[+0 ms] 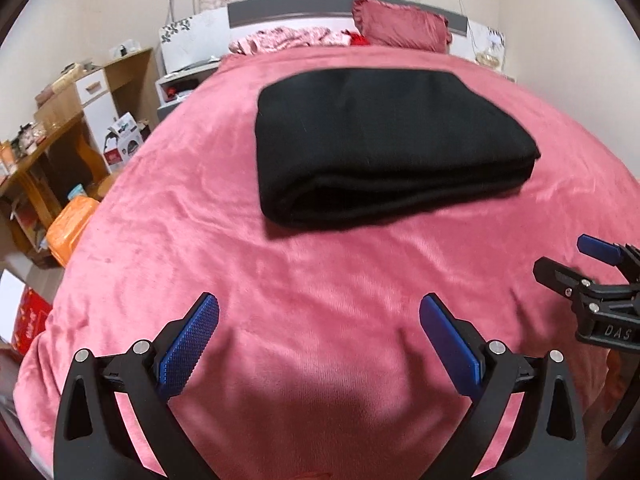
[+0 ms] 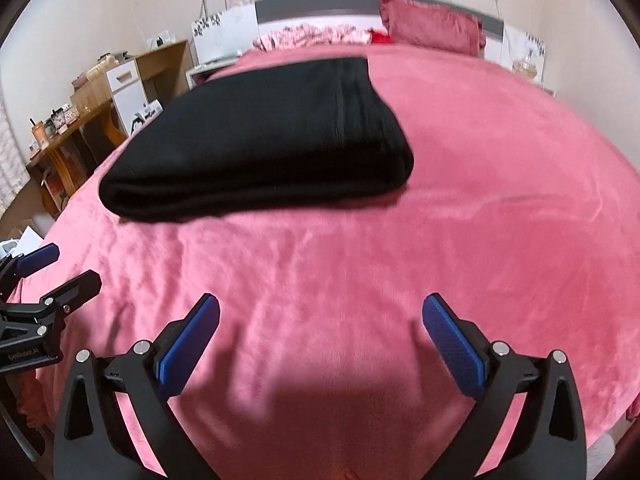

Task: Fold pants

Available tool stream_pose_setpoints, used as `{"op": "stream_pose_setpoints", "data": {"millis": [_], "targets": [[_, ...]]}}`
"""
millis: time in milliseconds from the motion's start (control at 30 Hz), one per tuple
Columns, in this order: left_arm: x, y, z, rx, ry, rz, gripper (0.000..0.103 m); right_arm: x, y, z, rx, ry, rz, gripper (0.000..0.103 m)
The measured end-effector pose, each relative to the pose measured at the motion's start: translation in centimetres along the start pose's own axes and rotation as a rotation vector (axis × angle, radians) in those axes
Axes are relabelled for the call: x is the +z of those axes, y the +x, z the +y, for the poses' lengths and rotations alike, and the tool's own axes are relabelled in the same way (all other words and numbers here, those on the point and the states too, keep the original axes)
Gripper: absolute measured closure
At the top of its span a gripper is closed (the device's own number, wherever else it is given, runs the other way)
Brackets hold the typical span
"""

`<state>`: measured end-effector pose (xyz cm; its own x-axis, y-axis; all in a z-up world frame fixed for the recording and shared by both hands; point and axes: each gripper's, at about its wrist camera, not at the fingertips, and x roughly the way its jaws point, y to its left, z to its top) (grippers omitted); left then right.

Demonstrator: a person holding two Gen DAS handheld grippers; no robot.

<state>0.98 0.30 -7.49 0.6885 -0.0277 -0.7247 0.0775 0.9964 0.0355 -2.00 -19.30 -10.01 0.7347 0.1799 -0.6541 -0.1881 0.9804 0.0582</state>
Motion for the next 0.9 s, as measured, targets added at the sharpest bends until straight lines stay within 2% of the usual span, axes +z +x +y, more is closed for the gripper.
{"op": "stream_pose_setpoints", "data": {"millis": [167,300,367,500,700,900], "targets": [[0.5,-1.2,0.3,-0.006,-0.034,-0.035,0.004,0.5,-1.5,0.3,-0.029,0.021,-0.035,0.002],[0.7,-2.0,0.5,0.018,-0.051,-0.061,0.003,1.3,-2.8,-0.9,-0.015,0.15,-0.008,0.002],[1.0,-2.2,0.7,0.033,-0.073,-0.056,0.004,1.4,-3.7,-1.2,0.0,0.189,-0.022,0.002],[1.2,-2.8,1.2,0.032,-0.114,-0.056,0.003,1.4,-4.1,0.1,-0.048,0.113,-0.041,0.002],[1.1,-3.8,1.0,0.046,-0.091,-0.088,0.003,1.2,-4.0,0.7,-0.047,0.089,-0.054,0.002],[1.0,-3.6,0.8,0.049,-0.077,-0.078,0.003,1.1,-3.8,0.6,-0.046,0.092,-0.05,0.002]]}}
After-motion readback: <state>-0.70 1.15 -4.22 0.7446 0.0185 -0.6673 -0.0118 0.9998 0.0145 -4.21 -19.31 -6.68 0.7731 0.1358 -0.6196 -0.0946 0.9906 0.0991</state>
